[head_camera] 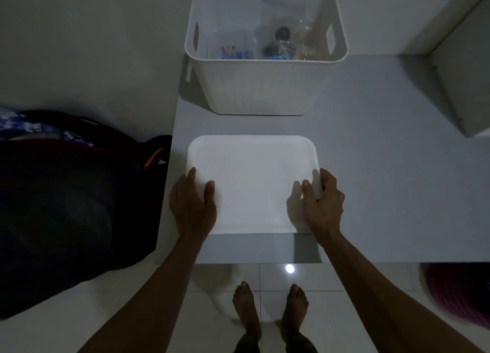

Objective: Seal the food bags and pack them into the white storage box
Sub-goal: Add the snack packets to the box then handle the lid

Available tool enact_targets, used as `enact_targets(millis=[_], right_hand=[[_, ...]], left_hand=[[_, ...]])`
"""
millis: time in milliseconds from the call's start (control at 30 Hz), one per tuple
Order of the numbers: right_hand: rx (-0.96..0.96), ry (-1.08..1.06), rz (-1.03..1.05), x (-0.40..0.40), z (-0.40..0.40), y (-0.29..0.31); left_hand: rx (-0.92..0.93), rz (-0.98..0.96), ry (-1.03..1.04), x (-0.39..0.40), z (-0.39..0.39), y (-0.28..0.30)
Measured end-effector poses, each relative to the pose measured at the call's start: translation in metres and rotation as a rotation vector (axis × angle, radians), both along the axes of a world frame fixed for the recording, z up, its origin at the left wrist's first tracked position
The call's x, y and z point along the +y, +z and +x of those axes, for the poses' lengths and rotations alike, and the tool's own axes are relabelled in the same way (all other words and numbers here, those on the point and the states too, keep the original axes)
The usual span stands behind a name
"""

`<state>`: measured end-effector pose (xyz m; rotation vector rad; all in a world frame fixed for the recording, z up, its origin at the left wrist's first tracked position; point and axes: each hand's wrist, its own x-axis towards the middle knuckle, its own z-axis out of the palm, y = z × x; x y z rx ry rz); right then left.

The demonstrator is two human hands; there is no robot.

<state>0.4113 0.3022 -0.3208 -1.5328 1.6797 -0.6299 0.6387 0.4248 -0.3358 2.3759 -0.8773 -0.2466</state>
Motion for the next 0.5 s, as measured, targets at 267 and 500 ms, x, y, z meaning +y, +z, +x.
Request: enact_targets(millis=[267,500], right_hand=[[-0.101,0.092,0.015,0.018,-0.022,0.031],[-0.060,0.090,-0.013,0.053,-0.049,0.102]], left_hand=[[0.085,0.041,0.004,0.022,-0.019,0.025],[0.074,-0.058,-0.077,0.035,-0.026,0.105]])
